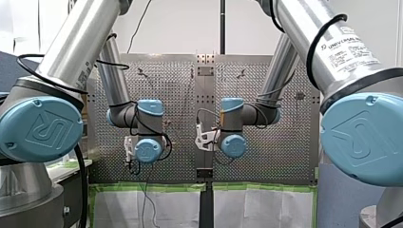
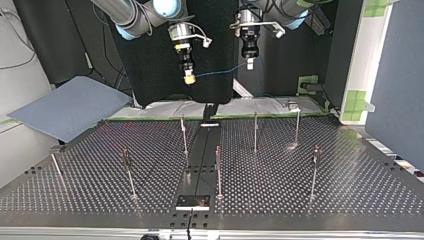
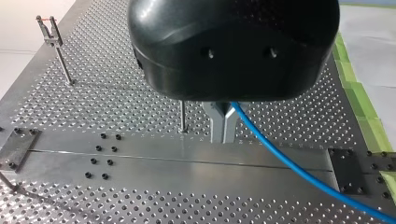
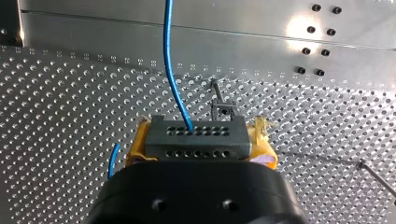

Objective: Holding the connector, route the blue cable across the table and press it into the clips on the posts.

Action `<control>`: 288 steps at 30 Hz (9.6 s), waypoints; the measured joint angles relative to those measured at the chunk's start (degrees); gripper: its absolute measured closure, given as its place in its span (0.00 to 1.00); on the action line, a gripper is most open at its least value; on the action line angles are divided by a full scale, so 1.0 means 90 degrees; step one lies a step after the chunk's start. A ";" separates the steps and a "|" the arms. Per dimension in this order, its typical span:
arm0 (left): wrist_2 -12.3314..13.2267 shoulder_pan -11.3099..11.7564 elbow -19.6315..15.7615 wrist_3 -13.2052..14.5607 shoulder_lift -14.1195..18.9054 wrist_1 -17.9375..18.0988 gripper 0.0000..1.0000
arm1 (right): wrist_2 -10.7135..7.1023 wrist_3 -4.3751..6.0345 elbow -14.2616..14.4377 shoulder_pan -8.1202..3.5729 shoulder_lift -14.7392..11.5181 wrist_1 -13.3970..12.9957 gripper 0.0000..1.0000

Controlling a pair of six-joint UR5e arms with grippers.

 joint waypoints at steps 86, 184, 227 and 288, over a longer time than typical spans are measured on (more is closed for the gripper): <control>0.0000 0.0010 0.0000 0.0000 0.0000 0.0000 1.00 | 0.0001 -0.0002 -0.0001 -0.0008 0.0001 0.0001 1.00; -0.1278 0.1428 0.1880 -0.0081 0.3098 -0.3491 1.00 | -0.1696 0.1156 -0.3825 0.0432 -0.1107 0.4981 1.00; 0.0277 0.2691 0.2805 -0.0244 0.3098 -0.4313 1.00 | -0.2223 0.1585 -0.5963 0.0455 0.0078 0.5755 1.00; 0.3012 0.4452 0.3869 -0.1594 0.1315 -0.3412 1.00 | -0.2144 0.1568 -0.6932 0.0219 0.0433 0.5799 1.00</control>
